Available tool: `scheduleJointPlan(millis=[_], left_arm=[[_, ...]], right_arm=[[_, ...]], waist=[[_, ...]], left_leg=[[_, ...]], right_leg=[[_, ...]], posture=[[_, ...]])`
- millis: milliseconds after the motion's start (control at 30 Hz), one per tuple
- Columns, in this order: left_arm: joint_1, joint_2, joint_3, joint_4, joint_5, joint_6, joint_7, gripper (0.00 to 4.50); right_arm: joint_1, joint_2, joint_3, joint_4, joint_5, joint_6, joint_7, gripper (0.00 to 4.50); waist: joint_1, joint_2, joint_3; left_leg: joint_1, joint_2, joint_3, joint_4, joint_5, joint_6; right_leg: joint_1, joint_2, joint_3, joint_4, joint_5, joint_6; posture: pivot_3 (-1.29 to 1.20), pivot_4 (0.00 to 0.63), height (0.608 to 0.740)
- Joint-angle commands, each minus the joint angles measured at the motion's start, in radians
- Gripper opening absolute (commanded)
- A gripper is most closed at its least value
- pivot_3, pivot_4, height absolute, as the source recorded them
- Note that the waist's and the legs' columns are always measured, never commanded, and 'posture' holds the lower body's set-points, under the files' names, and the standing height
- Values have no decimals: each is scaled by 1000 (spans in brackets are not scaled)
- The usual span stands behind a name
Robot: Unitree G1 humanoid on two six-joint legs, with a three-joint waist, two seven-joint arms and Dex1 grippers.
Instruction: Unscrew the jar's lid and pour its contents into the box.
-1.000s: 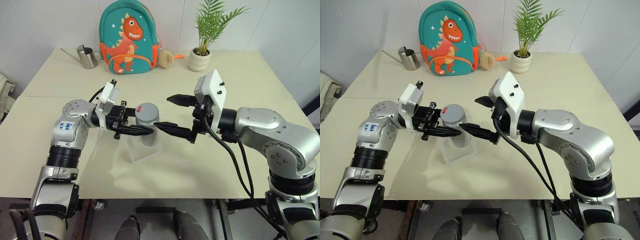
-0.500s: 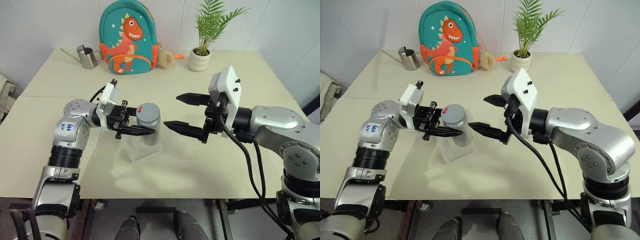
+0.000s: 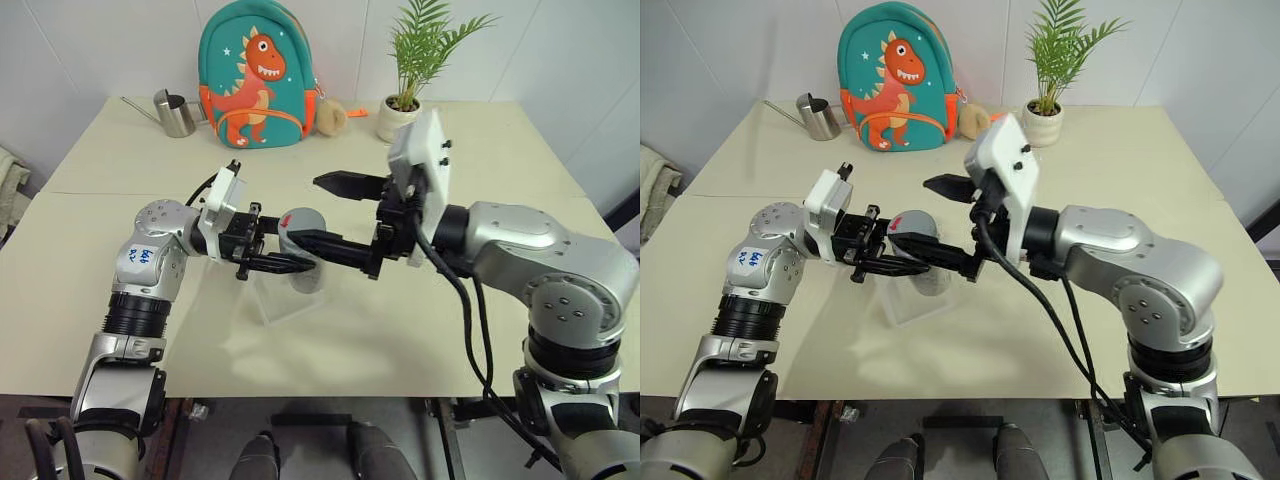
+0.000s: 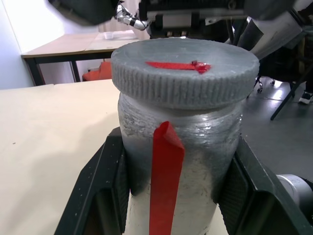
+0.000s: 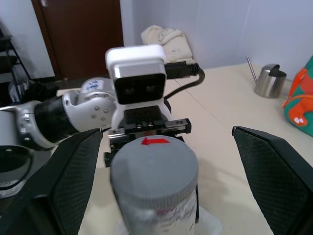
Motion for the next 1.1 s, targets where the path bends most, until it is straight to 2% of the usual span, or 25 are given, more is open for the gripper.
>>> scheduleJointPlan(millis=[33, 400, 833, 1100], left_arm=[[0, 5, 11, -38, -12, 5, 5, 1929], [3, 9, 14, -45, -10, 11, 11, 1929], [2, 10, 12, -41, -9, 8, 11, 1929], [-5, 6, 10, -30, -5, 3, 11, 1929]], right_arm=[[-20, 23, 36, 1, -44, -53, 9, 4472], [-21, 55, 88, 49, -138, -104, 30, 4472], [1, -22, 38, 6, -110, -74, 58, 4472], [2, -32, 29, -14, -87, -66, 72, 4472]], waist=[[0, 0, 0], [0, 0, 0], [0, 0, 0], [0, 0, 0]], left_leg=[[0, 0, 0, 0, 0, 0], [0, 0, 0, 0, 0, 0], [0, 0, 0, 0, 0, 0], [0, 0, 0, 0, 0, 0]], right_leg=[[0, 0, 0, 0, 0, 0], [0, 0, 0, 0, 0, 0], [0, 0, 0, 0, 0, 0], [0, 0, 0, 0, 0, 0]], posture=[[0, 150, 740], [0, 150, 740], [0, 150, 740], [0, 150, 740]])
